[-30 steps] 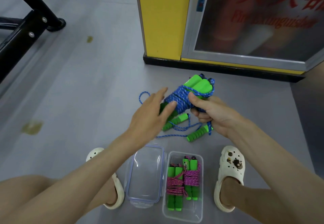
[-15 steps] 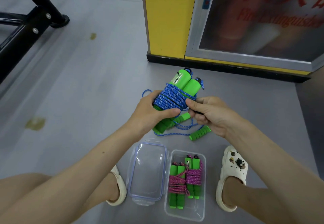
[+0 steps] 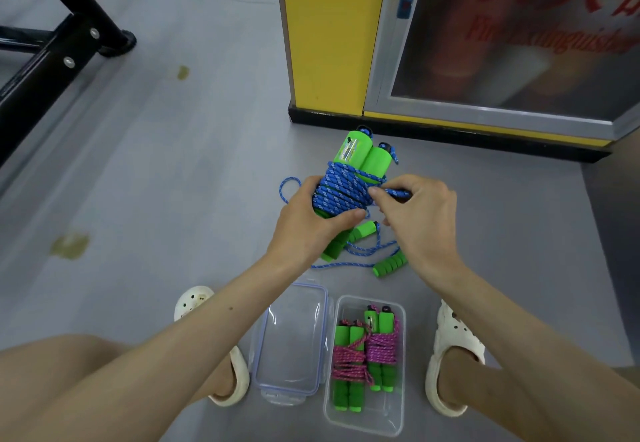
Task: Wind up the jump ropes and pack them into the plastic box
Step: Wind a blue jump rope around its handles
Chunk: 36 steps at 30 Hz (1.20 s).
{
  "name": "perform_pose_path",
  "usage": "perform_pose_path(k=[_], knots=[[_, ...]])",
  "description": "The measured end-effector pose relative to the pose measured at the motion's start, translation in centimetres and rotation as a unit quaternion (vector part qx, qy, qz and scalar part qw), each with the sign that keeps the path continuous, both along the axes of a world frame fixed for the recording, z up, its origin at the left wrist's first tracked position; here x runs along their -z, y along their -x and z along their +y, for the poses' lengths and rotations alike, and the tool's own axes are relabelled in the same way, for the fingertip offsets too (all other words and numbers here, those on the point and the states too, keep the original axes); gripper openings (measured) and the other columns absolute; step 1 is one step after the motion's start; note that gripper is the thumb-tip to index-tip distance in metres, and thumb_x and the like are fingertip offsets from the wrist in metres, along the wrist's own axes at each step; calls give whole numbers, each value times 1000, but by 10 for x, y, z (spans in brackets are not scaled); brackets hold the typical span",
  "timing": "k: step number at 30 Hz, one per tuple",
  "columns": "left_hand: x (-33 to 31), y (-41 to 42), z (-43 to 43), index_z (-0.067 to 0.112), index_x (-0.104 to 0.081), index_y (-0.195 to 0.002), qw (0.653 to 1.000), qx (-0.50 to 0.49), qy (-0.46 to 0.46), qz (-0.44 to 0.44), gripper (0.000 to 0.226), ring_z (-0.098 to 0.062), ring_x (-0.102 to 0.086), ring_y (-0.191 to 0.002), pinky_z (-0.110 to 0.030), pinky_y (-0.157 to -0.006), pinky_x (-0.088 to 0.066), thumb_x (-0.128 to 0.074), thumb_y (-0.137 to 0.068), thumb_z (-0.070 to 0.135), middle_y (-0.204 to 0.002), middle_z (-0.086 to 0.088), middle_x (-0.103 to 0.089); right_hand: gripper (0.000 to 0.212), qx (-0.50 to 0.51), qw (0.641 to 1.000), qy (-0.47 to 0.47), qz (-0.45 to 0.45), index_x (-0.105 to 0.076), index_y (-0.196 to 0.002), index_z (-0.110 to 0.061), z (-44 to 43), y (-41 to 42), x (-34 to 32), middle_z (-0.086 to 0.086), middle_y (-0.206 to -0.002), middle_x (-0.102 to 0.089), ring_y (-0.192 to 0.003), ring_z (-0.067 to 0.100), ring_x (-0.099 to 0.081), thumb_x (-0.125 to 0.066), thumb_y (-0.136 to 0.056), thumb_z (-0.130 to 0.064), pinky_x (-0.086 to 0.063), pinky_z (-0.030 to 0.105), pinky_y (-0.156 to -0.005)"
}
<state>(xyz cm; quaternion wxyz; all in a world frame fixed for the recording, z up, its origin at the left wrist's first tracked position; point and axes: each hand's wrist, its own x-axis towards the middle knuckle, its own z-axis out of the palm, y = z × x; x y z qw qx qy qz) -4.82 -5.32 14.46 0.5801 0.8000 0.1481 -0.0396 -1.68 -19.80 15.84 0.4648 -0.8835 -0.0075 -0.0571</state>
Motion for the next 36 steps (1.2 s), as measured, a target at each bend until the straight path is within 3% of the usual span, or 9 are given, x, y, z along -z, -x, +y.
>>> perform_pose_path(k=[4,12,15,19,23,28,31,34,36], knots=[[1,1,-2,22,-54,-118,1000,6,9,1,55,-8,-66,-91,-39,-86,-55,-81,-72,35,-101,8,-68,9,-23,999,4,-29,-72,-84,-8,-2,1,3,-5,-69,-63,-58,5,-58,-71,-83,-16,-46,13,-60],[-8,-3,-1,22,-56,-113,999,30,2,19,49,-8,-66,-91,-36,-86,-54,-82,-72,32,-99,9,-69,7,-50,992,7,-111,-73,-89,-5,-4,3,8,3,-82,-70,-68,8,-60,-69,-83,-7,-45,4,-67],[-11,-5,1,22,-59,-109,998,26,18,48,47,-10,-67,-89,-37,-87,-55,-82,-70,35,-96,7,-70,10,-77,990,21,-118,-74,-90,-4,-4,4,12,7,-83,-72,-72,14,-65,-69,-82,-6,-50,16,-71],[-15,-6,4,26,-65,-94,998,-17,10,60,61,-15,-69,-84,-47,-82,-56,-69,-55,73,-86,6,-72,16,-124,983,11,-135,-74,-93,-4,2,8,15,8,-81,-72,-70,20,-66,-64,-81,-8,-55,37,-66],[-14,-5,4,22,-66,-88,997,-40,-13,67,71,-21,-70,-81,-50,-78,-56,-62,-51,82,-82,3,-72,15,-148,985,-35,-78,-73,-95,-8,5,9,12,5,-81,-69,-70,21,-65,-63,-84,-7,-54,40,-65],[-15,-4,2,23,-67,-89,993,-55,34,94,59,-23,-70,-83,-51,-82,-55,-65,-52,69,-82,2,-72,12,-171,985,-20,0,-67,-90,-13,4,6,10,-7,-60,-52,-52,6,-45,-64,-85,-3,-34,13,-50],[-17,-3,0,23,-66,-90,993,-63,49,91,50,-23,-69,-84,-52,-82,-54,-63,-56,59,-84,1,-72,11,-169,985,-27,1,-65,-89,-16,5,6,7,0,-68,-59,-59,12,-54,-64,-87,-5,-44,19,-54],[-17,-4,-1,18,-66,-95,993,-59,61,79,34,-21,-69,-85,-48,-83,-55,-64,-71,43,-86,-1,-71,7,-140,989,-54,5,-69,-91,-12,7,5,6,8,-75,-67,-72,23,-65,-64,-87,-9,-54,40,-67],[-16,-3,-2,15,-66,-98,994,-56,69,71,25,-18,-68,-83,-38,-79,-55,-63,-80,32,-87,-2,-70,8,-123,991,-58,8,-71,-92,-11,7,6,4,7,-72,-66,-69,21,-64,-64,-87,-9,-54,39,-66]])
